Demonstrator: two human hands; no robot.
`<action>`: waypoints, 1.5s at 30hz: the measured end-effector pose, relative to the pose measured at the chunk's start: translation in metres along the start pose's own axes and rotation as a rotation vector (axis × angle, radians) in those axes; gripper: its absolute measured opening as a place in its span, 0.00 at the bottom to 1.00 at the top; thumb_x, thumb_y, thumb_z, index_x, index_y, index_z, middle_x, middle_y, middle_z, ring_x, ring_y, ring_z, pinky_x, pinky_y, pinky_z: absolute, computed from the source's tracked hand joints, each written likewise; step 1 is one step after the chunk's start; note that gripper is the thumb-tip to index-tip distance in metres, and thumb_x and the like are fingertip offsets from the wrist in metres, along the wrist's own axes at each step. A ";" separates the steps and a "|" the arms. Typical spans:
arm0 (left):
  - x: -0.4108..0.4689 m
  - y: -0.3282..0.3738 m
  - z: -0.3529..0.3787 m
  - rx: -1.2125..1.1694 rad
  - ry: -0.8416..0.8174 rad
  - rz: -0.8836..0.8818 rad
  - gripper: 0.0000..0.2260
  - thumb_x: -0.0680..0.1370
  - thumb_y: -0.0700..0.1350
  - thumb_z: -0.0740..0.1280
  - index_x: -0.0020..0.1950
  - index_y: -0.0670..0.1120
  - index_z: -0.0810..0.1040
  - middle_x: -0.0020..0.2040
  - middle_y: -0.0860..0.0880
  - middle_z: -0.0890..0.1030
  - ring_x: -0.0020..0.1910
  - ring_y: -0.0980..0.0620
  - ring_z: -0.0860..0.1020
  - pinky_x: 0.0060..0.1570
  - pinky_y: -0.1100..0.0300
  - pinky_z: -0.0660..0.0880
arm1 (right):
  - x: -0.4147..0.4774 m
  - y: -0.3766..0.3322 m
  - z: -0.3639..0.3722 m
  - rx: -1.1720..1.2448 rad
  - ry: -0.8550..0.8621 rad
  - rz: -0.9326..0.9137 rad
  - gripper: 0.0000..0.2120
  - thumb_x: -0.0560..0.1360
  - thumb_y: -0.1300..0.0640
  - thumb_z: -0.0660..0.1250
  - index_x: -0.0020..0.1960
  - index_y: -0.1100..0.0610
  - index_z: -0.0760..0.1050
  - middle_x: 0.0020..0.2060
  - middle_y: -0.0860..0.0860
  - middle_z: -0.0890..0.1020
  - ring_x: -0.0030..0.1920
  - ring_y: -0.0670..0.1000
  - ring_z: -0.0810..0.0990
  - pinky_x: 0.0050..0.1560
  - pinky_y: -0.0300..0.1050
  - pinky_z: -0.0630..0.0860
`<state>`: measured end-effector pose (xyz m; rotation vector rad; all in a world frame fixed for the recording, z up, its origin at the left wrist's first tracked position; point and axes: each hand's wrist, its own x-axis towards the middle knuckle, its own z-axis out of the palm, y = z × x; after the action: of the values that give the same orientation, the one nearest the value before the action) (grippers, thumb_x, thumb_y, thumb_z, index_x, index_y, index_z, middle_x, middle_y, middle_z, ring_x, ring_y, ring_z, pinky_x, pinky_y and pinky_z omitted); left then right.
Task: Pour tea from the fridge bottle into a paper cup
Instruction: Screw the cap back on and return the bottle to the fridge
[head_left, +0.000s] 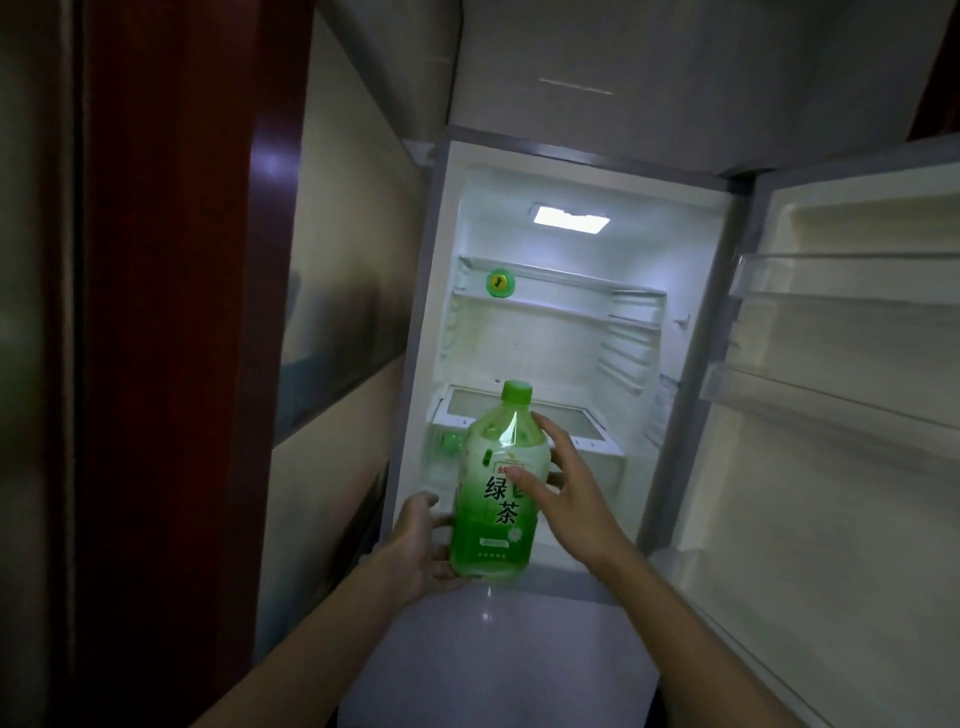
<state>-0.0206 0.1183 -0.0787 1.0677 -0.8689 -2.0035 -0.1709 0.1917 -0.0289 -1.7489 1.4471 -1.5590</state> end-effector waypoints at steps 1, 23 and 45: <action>0.012 0.009 0.004 0.002 -0.011 0.004 0.20 0.81 0.55 0.52 0.59 0.42 0.74 0.53 0.36 0.79 0.50 0.38 0.78 0.41 0.51 0.74 | 0.013 0.004 -0.001 -0.012 0.009 -0.008 0.28 0.76 0.57 0.70 0.72 0.45 0.65 0.60 0.44 0.78 0.55 0.47 0.81 0.45 0.37 0.80; 0.231 0.127 0.082 -0.059 -0.050 0.126 0.22 0.82 0.52 0.50 0.60 0.35 0.71 0.53 0.33 0.75 0.44 0.38 0.76 0.41 0.48 0.73 | 0.260 0.142 -0.054 0.008 0.081 -0.056 0.28 0.76 0.57 0.70 0.73 0.48 0.64 0.56 0.50 0.79 0.52 0.49 0.83 0.51 0.52 0.83; 0.357 0.180 0.112 -0.088 0.160 0.343 0.18 0.82 0.48 0.54 0.59 0.35 0.72 0.46 0.39 0.74 0.43 0.43 0.75 0.39 0.54 0.75 | 0.408 0.227 -0.040 0.021 0.111 -0.092 0.29 0.77 0.59 0.69 0.75 0.53 0.63 0.61 0.51 0.77 0.57 0.51 0.80 0.55 0.58 0.81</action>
<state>-0.2206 -0.2425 -0.0294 0.9429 -0.8106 -1.6336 -0.3649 -0.2341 0.0010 -1.7644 1.4137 -1.7371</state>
